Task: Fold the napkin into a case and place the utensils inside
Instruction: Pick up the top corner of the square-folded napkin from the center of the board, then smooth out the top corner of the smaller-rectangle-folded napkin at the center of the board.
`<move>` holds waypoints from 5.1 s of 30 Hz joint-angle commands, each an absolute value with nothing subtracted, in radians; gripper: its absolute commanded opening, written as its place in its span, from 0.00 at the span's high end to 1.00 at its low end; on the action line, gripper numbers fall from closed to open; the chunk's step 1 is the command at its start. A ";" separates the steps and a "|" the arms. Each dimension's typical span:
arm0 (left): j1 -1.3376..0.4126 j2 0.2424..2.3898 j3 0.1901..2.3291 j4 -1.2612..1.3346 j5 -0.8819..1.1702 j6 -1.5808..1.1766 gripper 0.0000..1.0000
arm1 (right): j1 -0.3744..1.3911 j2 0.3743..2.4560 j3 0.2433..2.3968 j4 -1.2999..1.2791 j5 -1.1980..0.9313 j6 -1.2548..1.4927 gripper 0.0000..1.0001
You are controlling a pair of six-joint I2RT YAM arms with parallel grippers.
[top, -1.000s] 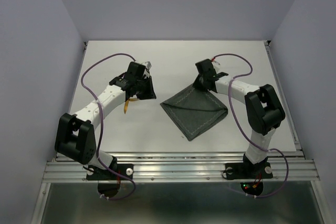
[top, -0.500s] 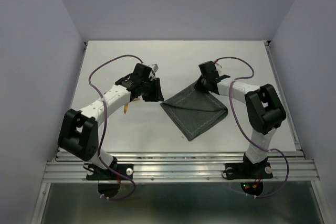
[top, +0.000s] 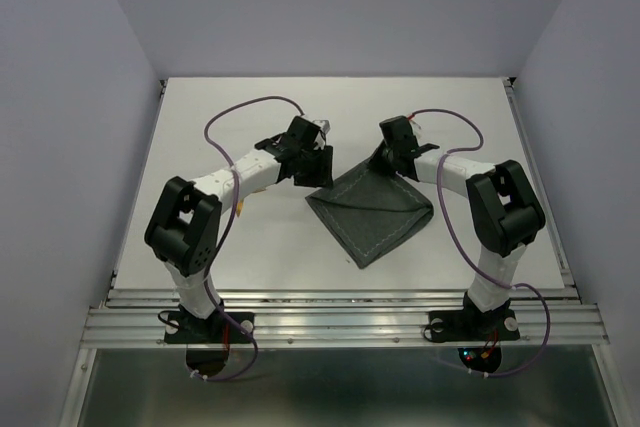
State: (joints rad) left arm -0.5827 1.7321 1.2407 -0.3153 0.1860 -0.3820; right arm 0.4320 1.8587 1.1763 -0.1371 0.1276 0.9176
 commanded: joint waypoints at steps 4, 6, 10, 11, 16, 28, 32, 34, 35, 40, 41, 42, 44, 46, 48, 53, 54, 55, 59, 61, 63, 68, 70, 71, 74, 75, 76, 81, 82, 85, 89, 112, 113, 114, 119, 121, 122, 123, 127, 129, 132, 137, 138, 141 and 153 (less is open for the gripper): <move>-0.589 1.792 1.325 -0.287 0.167 -0.308 0.41 | 0.426 1.833 1.190 -0.060 0.077 0.914 0.99; -0.589 1.821 1.339 -0.288 0.179 -0.293 0.41 | 0.426 1.835 1.192 -0.060 0.078 0.916 0.99; -0.589 1.851 1.351 -0.284 0.209 -0.276 0.42 | 0.426 1.833 1.189 -0.061 0.078 0.917 0.99; -0.589 1.856 1.351 -0.279 0.216 -0.272 0.42 | 0.426 1.833 1.187 -0.060 0.080 0.917 0.99; -0.589 1.885 1.353 -0.276 0.276 -0.270 0.46 | 0.426 1.835 1.186 -0.060 0.084 0.914 0.99; -0.588 1.878 1.332 -0.250 0.318 -0.276 0.51 | 0.408 1.836 1.190 -0.058 0.080 0.919 0.99; -0.588 1.859 1.318 -0.225 0.328 -0.284 0.51 | 0.399 1.838 1.190 -0.060 0.078 0.919 0.99; -0.587 1.859 1.313 -0.215 0.354 -0.279 0.51 | 0.399 1.838 1.187 -0.057 0.077 0.919 0.99; -0.586 1.861 1.313 -0.213 0.360 -0.276 0.51 | 0.399 1.838 1.187 -0.058 0.077 0.919 0.99; -0.588 1.855 1.302 -0.198 0.374 -0.275 0.53 | 0.399 1.839 1.187 -0.057 0.075 0.916 0.99; -0.588 1.853 1.299 -0.193 0.376 -0.275 0.54 | 0.399 1.839 1.187 -0.057 0.074 0.916 0.99; -0.588 1.850 1.299 -0.187 0.382 -0.276 0.54 | 0.399 1.841 1.187 -0.057 0.074 0.916 0.99; -0.588 1.844 1.299 -0.178 0.385 -0.278 0.54 | 0.399 1.841 1.187 -0.057 0.072 0.916 0.99; -0.586 1.859 1.308 -0.184 0.388 -0.272 0.54 | 0.399 1.842 1.187 -0.055 0.068 0.916 0.99; -0.586 1.864 1.313 -0.192 0.388 -0.265 0.55 | 0.399 1.842 1.187 -0.054 0.067 0.916 0.99; -0.588 1.876 1.304 -0.196 0.391 -0.259 0.58 | 0.399 1.842 1.187 -0.052 0.067 0.916 0.99; -0.588 1.875 1.302 -0.196 0.397 -0.258 0.59 | 0.399 1.844 1.189 -0.052 0.067 0.917 0.99; -0.588 1.875 1.301 -0.196 0.397 -0.256 0.59 | 0.399 1.845 1.190 -0.052 0.066 0.916 0.99; -0.588 1.882 1.304 -0.201 0.399 -0.252 0.68 | 0.399 1.847 1.192 -0.048 0.058 0.923 0.99; -0.586 1.885 1.304 -0.204 0.385 -0.250 0.74 | 0.399 1.845 1.192 -0.045 0.057 0.925 0.99; -0.588 1.882 1.305 -0.207 0.367 -0.250 0.80 | 0.399 1.841 1.187 -0.043 0.060 0.927 0.99; -0.588 1.893 1.328 -0.233 0.351 -0.239 1.00 | 0.390 1.835 1.183 -0.041 0.064 0.925 0.99; -0.586 1.898 1.336 -0.235 0.345 -0.241 1.00 | 0.390 1.832 1.181 -0.038 0.063 0.925 0.99; -0.587 1.898 1.336 -0.235 0.345 -0.245 1.00 | 0.390 1.832 1.181 -0.038 0.061 0.925 0.99; -0.588 1.894 1.335 -0.229 0.338 -0.252 1.00 | 0.390 1.830 1.178 -0.038 0.061 0.925 0.99; -0.588 1.893 1.333 -0.229 0.330 -0.253 1.00 | 0.390 1.829 1.178 -0.038 0.061 0.925 0.99; -0.586 1.890 1.333 -0.229 0.327 -0.255 1.00 | 0.390 1.829 1.177 -0.038 0.061 0.925 0.99; -0.583 1.875 1.330 -0.218 0.318 -0.267 1.00 | 0.390 1.825 1.174 -0.037 0.057 0.925 0.99; -0.580 1.870 1.328 -0.215 0.318 -0.267 1.00 | 0.390 1.825 1.173 -0.035 0.054 0.925 0.99; -0.577 1.870 1.335 -0.213 0.311 -0.276 1.00 | 0.390 1.827 1.173 -0.032 0.045 0.925 0.99; -0.568 1.875 1.336 -0.210 0.308 -0.285 1.00 | 0.390 1.825 1.172 -0.025 0.038 0.925 0.99; -0.561 1.890 1.310 -0.167 0.282 -0.339 1.00 | 0.380 1.519 0.999 -0.098 0.015 0.821 0.72; -0.561 1.890 1.310 -0.166 0.281 -0.342 1.00 | 0.380 1.503 0.977 -0.121 0.021 0.796 0.76; -0.561 1.888 1.312 -0.166 0.278 -0.342 1.00 | 0.380 1.487 0.967 -0.162 0.031 0.784 0.80; -0.561 1.885 1.327 -0.164 0.258 -0.348 1.00 | 0.380 1.391 0.922 -0.296 0.126 0.729 0.92; -0.561 1.888 1.342 -0.175 0.242 -0.348 1.00 | 0.371 1.358 0.922 -0.365 0.175 0.700 0.93; -0.561 1.888 1.350 -0.178 0.238 -0.348 1.00 | 0.371 1.358 0.920 -0.382 0.190 0.692 0.93; -0.561 1.888 1.362 -0.187 0.218 -0.350 1.00 | 0.371 1.350 0.920 -0.406 0.199 0.684 0.93; -0.561 1.875 1.390 -0.210 0.149 -0.373 1.00 | 0.333 1.364 0.922 -0.439 0.198 0.649 0.93; -0.561 1.852 1.390 -0.209 0.118 -0.394 1.00 | 0.318 1.396 0.928 -0.452 0.183 0.631 0.93; -0.561 1.823 1.385 -0.209 0.103 -0.413 1.00 | 0.308 1.440 0.943 -0.469 0.179 0.615 0.94; -0.577 1.750 1.341 -0.219 0.110 -0.416 1.00 | 0.299 1.465 0.960 -0.485 0.212 0.592 0.94; -0.581 1.737 1.330 -0.225 0.112 -0.414 1.00 | 0.299 1.471 0.966 -0.500 0.219 0.588 0.94; -0.609 1.686 1.270 -0.229 0.129 -0.419 1.00 | 0.290 1.494 0.985 -0.517 0.241 0.568 0.94; -0.638 1.727 1.213 -0.219 0.149 -0.411 1.00 | 0.281 1.612 1.019 -0.463 0.233 0.558 0.94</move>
State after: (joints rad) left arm -0.6407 1.7100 1.2148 -0.2310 0.1459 -0.4137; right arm 0.2924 1.5970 0.9913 -0.5060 0.2211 0.5709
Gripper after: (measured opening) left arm 0.023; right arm 0.059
